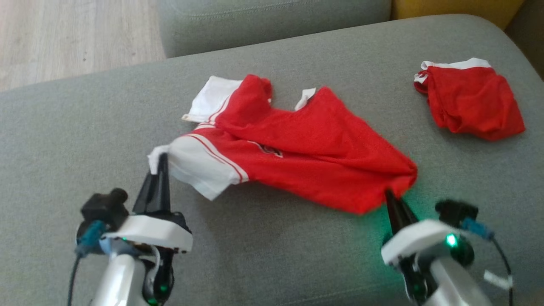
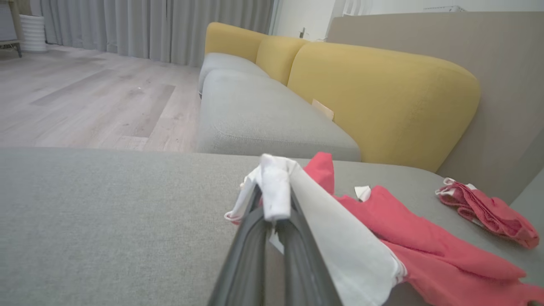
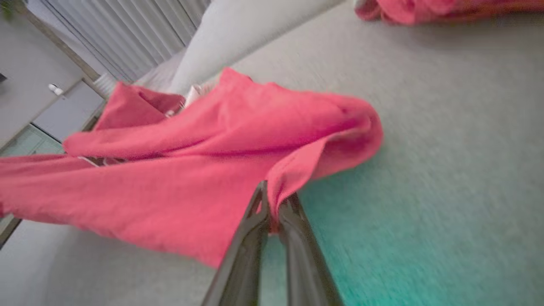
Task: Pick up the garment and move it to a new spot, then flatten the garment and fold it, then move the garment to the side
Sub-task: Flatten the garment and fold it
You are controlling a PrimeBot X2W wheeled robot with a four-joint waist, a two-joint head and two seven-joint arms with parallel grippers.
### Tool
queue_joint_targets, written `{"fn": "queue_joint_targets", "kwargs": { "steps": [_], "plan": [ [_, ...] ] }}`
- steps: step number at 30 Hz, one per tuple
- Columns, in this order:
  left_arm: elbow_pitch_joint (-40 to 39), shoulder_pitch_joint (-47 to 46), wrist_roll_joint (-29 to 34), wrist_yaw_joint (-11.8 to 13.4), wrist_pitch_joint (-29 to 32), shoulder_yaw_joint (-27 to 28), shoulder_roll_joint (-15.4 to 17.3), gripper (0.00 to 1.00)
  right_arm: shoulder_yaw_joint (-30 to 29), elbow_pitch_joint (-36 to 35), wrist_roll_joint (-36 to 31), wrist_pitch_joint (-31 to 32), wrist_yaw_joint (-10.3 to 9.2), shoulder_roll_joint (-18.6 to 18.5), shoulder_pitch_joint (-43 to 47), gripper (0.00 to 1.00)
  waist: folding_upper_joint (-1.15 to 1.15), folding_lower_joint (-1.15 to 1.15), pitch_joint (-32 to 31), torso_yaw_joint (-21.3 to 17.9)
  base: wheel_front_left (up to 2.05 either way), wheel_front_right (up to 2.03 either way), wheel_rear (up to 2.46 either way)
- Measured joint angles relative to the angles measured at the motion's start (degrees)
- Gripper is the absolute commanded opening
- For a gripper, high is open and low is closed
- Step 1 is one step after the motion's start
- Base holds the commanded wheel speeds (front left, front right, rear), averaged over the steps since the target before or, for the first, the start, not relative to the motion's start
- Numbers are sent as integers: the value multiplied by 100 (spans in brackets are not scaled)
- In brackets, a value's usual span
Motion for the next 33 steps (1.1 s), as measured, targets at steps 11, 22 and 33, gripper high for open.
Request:
{"fn": "queue_joint_targets", "kwargs": {
  "steps": [11, 22, 33],
  "plan": [
    [-489, -1272, 63, -426, -1, 326, 186, 0, 87, -2234, -414, 270, 0, -327, -1054, 0, 0, 0, -344, 76, 0, 0, 0],
    [-1190, -2963, 63, -500, 517, 342, 446, 0, 52, -3516, -700, 1084, 0, -549, -1973, 0, 0, 0, -708, 203, 0, 0, 0],
    [-2205, -2874, 26, -287, 1077, 387, 513, 0, -464, -4801, -1010, 2031, 0, -391, -1417, 0, 0, 0, -790, 300, 0, 0, 0]
  ]
}}
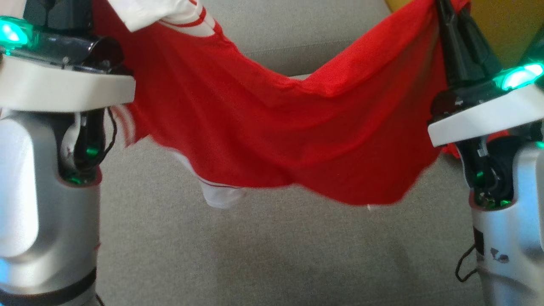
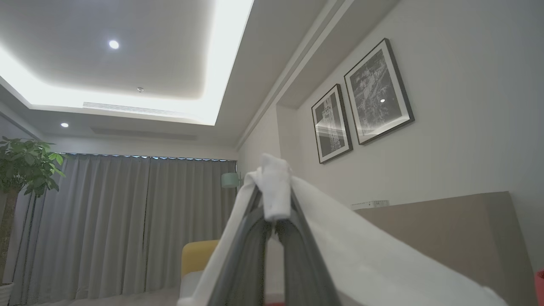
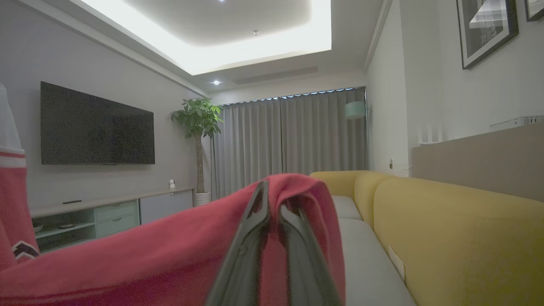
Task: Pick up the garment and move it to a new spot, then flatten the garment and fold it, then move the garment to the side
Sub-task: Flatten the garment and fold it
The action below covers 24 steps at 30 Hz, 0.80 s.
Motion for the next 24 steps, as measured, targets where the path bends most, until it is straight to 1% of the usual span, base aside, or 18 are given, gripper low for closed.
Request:
{"fn": "queue_joint_targets", "kwargs": {
  "steps": [3, 6, 9, 11, 14, 17, 18, 21, 24],
  "plan": [
    [-83, 70, 2, 2, 158, 14, 118, 0, -81, -196, -103, 258, 0, 68, 101, 0, 0, 0, 99, 17, 0, 0, 0],
    [-20, 38, 2, -2, 299, 55, 224, 0, -196, -207, -180, 454, 0, 85, 23, 0, 0, 0, 253, 15, 0, 0, 0],
    [327, -136, -3, -64, 417, 47, 335, 0, -240, 129, -193, 588, 0, 101, -252, 0, 0, 0, 476, 1, 0, 0, 0],
    [683, -460, -75, -119, 454, 45, 392, 0, -245, 497, -213, 587, 0, 90, -653, 0, 0, 0, 694, -6, 0, 0, 0],
    [1388, -1282, -78, -240, 436, -13, 552, 0, -193, 1295, -211, 502, 0, 19, -1579, 0, 0, 0, 1095, -19, 0, 0, 0],
    [2291, -2324, -71, -316, 286, -63, 634, 0, -24, 2337, -242, 108, 0, -152, -2768, 0, 0, 0, 1549, -31, 0, 0, 0],
    [2954, -3000, -70, -319, 110, -71, 630, 0, 90, 3109, -374, -224, 0, -270, -3558, 0, 0, 1, 1848, -31, 0, 0, 0],
    [3890, -3964, 67, -331, -364, -73, 627, 0, 325, 4178, -602, -975, 0, -488, -4658, 0, 0, 2, 2273, -2, 0, 0, 0],
    [4676, -4678, 158, -310, -839, -43, 630, 0, 197, 5092, -728, -1789, 0, -456, -5510, 0, 0, 3, 2591, 55, 0, 0, 0]
  ]
}}
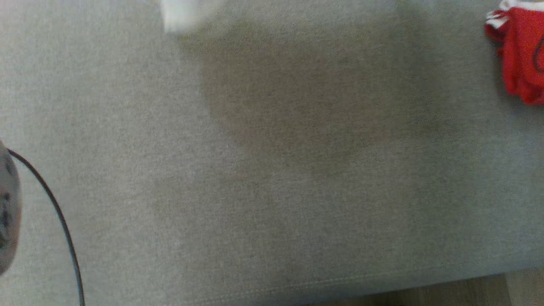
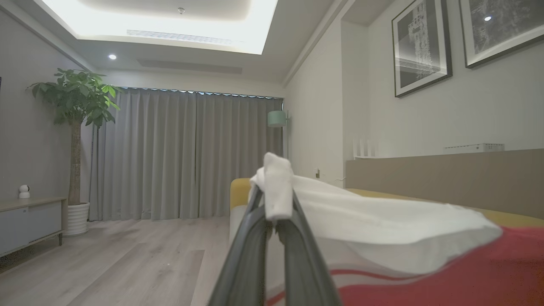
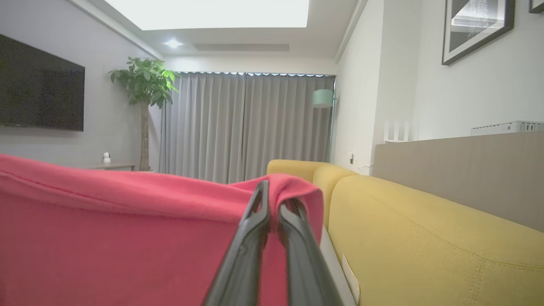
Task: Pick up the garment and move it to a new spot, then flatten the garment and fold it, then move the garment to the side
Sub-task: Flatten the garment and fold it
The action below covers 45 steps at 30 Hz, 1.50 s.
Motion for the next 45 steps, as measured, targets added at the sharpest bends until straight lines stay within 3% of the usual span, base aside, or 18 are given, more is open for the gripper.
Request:
{"fn": "queue_joint_targets", "kwargs": {
  "steps": [5, 11, 17, 22, 26, 34, 45],
  "plan": [
    [461, -441, 22, -10, -270, 18, -44, 0, 120, 867, -63, -759, 0, 159, -520, 0, 0, -2, 229, 137, 0, 0, 0],
    [-121, -272, -29, -107, -293, 80, -243, 0, 198, 1122, 154, -856, 0, 130, -437, 0, 0, -2, 428, 280, 0, 0, 0],
    [-248, 1267, -205, -109, -290, -322, -352, 0, 702, 1347, 471, -856, 0, 147, 602, 0, 0, -1, 370, 422, 0, 0, 0],
    [-583, 2665, -423, -145, -287, -742, -204, 0, 1477, 1712, 1071, -611, 0, 89, 1514, 0, 0, -2, 51, 481, 0, 0, 0],
    [-834, 3676, -650, -144, -287, -1138, 74, 0, 2304, 1513, 1605, -122, 0, -94, 2134, 0, 0, -3, -273, 529, 0, 0, 0],
    [-1255, 5266, -849, -151, -285, -1959, 580, 0, 3538, 559, 2683, 645, 0, -946, 3336, 0, 0, -3, -863, 631, 0, 0, 0],
    [-1605, 6097, -962, -151, -285, -2246, 788, 0, 4323, -255, 3415, 1383, 0, -1624, 3982, 0, 1, -3, -1297, 643, 0, 0, 0]
  ]
}}
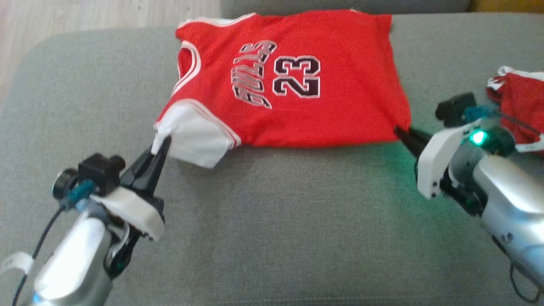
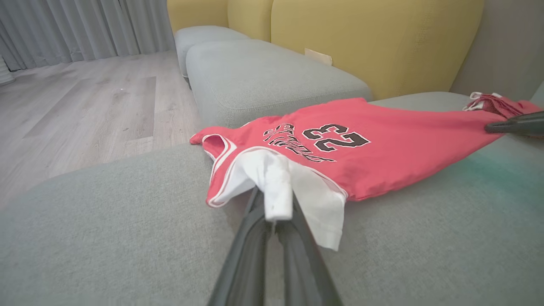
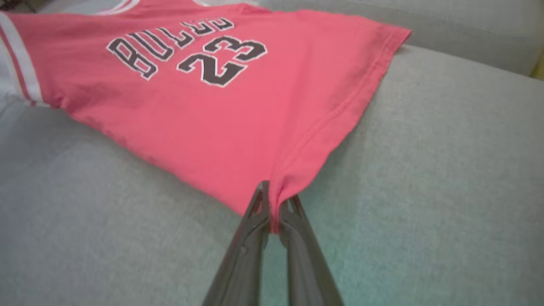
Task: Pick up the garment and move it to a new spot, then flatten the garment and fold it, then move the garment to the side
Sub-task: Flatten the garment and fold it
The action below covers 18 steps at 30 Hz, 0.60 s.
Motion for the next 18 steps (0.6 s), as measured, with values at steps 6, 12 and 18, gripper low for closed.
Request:
{"fn": "queue_joint_targets", "kwargs": {
  "steps": [6, 12, 18],
  "plan": [
    [-103, 498, -14, 0, 0, -174, 179, 0, 297, -321, 330, 407, 0, -263, 459, 0, 0, 0, -307, -80, 0, 0, 0],
    [-391, 1144, -109, 9, 9, -224, 398, 0, 497, -764, 613, 771, 0, -555, 901, 0, 0, 0, -618, -201, 0, 0, 0],
    [-1073, 2068, -238, 202, 269, -333, 699, 0, 565, -1455, 1057, 1356, 0, -1009, 1556, 0, 0, 0, -949, -294, 0, 0, 0]
  ]
}}
